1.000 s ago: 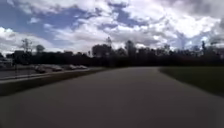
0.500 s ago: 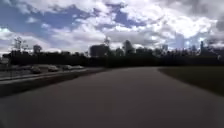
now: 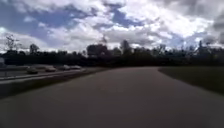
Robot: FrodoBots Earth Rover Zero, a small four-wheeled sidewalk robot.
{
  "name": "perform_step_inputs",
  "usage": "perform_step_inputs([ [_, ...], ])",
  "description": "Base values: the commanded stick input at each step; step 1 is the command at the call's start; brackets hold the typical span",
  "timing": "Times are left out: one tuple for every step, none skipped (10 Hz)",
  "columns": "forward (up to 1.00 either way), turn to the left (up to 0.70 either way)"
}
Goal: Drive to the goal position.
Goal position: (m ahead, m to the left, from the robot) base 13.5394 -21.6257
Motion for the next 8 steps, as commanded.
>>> perform_step_inputs([
  [1.00,-0.10],
  [1.00,-0.10],
  [1.00,-0.10],
  [1.00,-0.10],
  [1.00,-0.10],
  [1.00,-0.10],
  [1.00,-0.10],
  [1.00,-0.10],
])
